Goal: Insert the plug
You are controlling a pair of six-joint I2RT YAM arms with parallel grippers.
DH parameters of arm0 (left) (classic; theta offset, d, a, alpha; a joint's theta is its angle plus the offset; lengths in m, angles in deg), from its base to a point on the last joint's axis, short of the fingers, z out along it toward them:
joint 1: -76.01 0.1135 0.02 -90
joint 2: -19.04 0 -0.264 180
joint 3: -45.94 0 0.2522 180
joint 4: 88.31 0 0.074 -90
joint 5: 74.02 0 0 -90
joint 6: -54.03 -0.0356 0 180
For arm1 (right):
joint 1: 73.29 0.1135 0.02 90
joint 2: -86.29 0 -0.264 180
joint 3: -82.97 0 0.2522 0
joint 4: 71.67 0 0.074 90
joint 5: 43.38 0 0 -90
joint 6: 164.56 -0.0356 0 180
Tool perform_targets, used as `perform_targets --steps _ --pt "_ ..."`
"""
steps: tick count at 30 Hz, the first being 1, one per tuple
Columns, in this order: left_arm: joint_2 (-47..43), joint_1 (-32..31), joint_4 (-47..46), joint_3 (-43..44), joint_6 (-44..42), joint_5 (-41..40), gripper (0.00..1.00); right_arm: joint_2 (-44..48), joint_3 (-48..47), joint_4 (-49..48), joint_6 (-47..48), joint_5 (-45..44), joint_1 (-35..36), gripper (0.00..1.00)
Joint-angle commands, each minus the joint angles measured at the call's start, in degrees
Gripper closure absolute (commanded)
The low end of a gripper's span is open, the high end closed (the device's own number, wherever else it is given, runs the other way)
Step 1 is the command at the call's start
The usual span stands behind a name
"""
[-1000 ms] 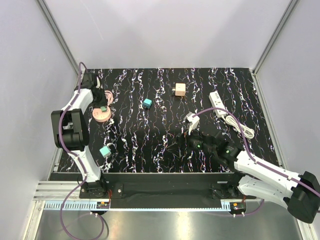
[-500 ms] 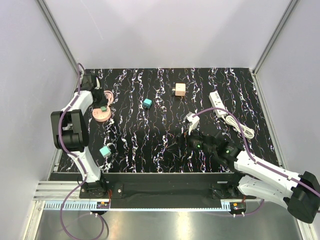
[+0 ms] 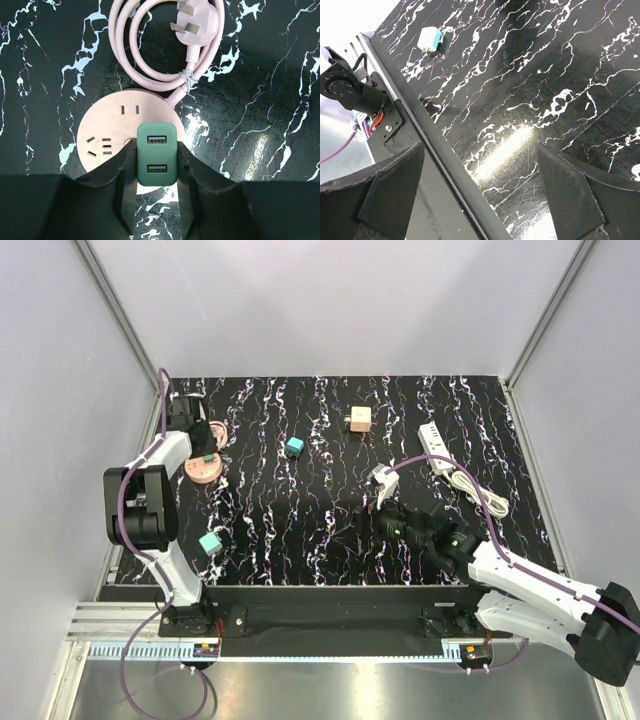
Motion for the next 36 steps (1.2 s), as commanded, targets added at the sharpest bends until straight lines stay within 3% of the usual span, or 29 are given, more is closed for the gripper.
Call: perform_targets --steps 1,10,23,36 --pt "0.56 -0.43 2.02 -4.9 2.6 -0.98 1.0 -0.32 0.15 -2.85 0.46 1.29 0.16 0.0" --pt "-5.23 -0.87 -6.16 -10.09 5.41 -3.44 1.0 0.03 0.5 -3.21 0.2 1.29 0.16 0.0" --pt "-4.19 -1.13 -3.79 -10.52 7.69 -0.28 1.0 0.12 0.76 -3.82 -0.15 1.82 0.16 0.0" --pt "-8.05 -7.2 -2.83 -12.64 14.03 -11.52 1.0 0.83 1.38 -4.79 -0.94 3.13 0.16 0.0"
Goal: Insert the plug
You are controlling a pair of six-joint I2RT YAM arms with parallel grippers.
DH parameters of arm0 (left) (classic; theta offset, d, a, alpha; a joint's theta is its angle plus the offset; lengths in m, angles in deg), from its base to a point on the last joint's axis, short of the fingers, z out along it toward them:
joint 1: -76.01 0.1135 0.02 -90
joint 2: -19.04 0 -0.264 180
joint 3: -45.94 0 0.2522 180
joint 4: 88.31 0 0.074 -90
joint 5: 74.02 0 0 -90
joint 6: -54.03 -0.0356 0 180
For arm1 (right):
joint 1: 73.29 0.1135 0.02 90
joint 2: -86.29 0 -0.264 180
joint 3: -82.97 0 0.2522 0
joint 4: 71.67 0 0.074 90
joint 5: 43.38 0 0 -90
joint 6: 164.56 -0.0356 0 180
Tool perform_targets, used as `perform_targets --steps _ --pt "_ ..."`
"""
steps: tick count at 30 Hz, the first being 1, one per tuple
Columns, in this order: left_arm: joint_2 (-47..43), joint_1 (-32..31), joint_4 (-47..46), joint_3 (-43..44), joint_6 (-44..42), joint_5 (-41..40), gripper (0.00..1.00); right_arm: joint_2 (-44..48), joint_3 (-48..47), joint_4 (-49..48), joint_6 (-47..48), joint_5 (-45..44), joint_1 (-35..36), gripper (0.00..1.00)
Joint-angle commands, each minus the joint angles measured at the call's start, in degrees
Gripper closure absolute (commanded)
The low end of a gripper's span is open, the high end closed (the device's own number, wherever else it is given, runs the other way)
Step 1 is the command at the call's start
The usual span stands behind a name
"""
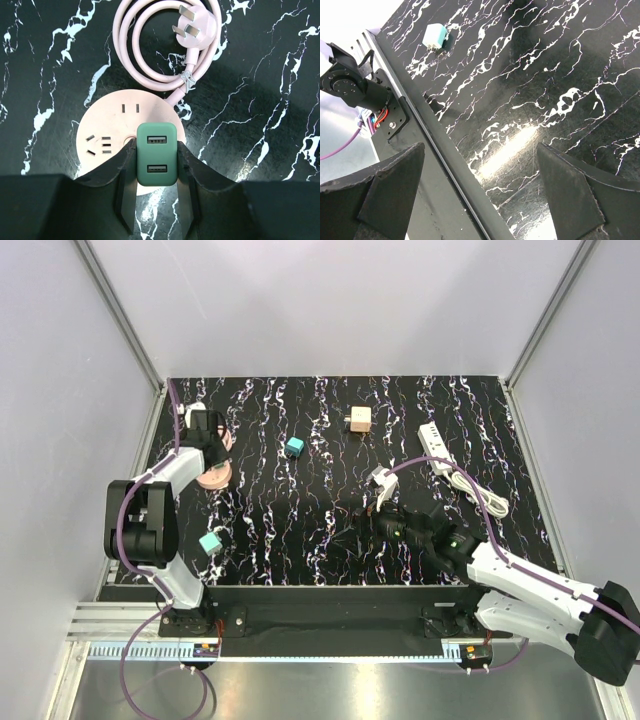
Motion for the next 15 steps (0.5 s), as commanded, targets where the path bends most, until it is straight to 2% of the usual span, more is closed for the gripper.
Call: perform_targets --steps 1,7,15 --pt "-0.71 -1.23 4.8 -1.49 2.73 -2.68 1.0 1.26 0.27 -2.95 -0.44 1.63 0.16 0.0" --pt "-0.53 -2.29 5.85 0.79 3.52 -6.63 1.0 2.84 0.88 -2.43 -0.71 1.8 0.16 0.0" --pt "-0.71 -2.29 7.26 3.17 2.38 -6.29 1.0 3.9 0.97 -1.81 -0.79 1.72 0.16 0.0"
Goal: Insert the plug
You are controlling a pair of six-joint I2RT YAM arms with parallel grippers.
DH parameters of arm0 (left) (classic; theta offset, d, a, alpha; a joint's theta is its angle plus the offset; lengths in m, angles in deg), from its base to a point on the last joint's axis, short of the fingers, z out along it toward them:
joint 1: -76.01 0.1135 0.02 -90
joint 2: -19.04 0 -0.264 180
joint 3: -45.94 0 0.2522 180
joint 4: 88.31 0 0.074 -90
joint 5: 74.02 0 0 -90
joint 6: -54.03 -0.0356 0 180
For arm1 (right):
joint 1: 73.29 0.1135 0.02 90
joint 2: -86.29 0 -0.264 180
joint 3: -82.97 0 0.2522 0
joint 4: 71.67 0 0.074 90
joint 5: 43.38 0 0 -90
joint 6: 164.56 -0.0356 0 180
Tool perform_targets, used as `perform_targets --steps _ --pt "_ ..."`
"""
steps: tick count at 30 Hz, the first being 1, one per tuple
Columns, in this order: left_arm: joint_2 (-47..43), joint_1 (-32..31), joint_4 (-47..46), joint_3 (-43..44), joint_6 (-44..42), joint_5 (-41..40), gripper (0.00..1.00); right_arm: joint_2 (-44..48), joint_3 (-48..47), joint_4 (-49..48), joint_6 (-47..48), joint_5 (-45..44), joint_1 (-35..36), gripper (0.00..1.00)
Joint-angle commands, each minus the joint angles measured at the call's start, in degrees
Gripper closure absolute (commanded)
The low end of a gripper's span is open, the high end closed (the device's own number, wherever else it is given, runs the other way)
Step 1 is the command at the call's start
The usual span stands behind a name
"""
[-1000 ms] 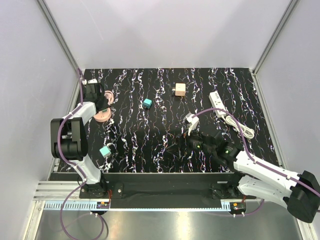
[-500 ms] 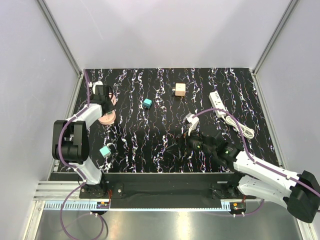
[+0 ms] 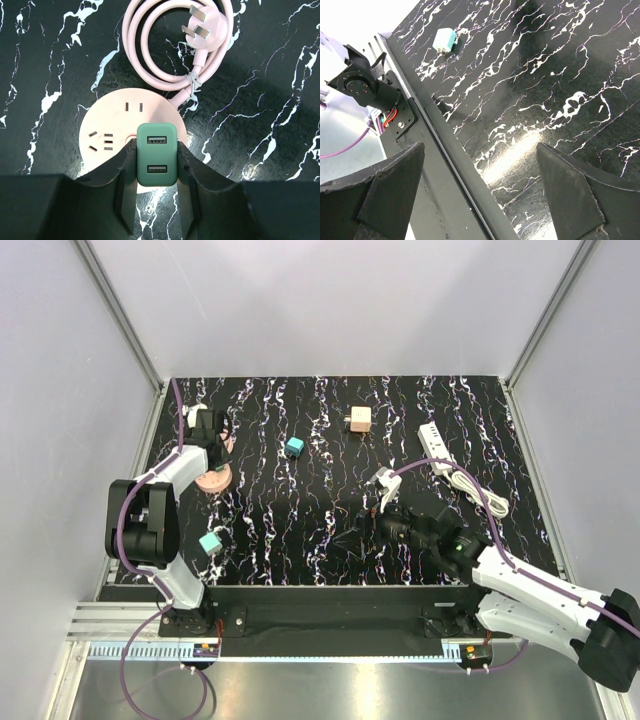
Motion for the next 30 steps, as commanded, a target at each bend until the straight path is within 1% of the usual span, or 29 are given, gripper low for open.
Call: perform_targets --steps 1,12,15,23,25,27,30 --pt "-0.62 -0.21 2.65 1.79 -0.46 -1.21 1.0 1.08 0.18 -1.7 -0.31 0.62 0.07 0.0" --pt "-1.41 -0.12 2.92 3.02 -4.77 0.37 1.0 0.47 0.18 -1.96 -0.31 0.71 0.16 0.0" --pt "-1.41 -0.12 2.91 3.55 -6.61 1.94 1.0 -0.06 0.01 -2.05 -0.31 0.89 0.16 0.0" --pt "-3.96 0.23 2.13 2.32 -7.41 0.98 1.0 -0.76 0.01 -2.23 -0.31 1.24 0.16 0.0" --pt "-5.18 1.28 0.64 1.18 -7.15 2.64 1.0 -0.76 -0.17 -2.14 -0.4 1.15 0.16 0.0" --pt "-6.07 3.38 -0.42 0.39 -6.88 6.77 1.0 -0.76 -0.08 -2.23 -0.31 1.24 0.16 0.0" --pt "-7.21 4.53 -2.01 -0.58 -7.84 10.91 1.0 -0.68 -0.08 -2.14 -0.31 1.32 0.16 0.0"
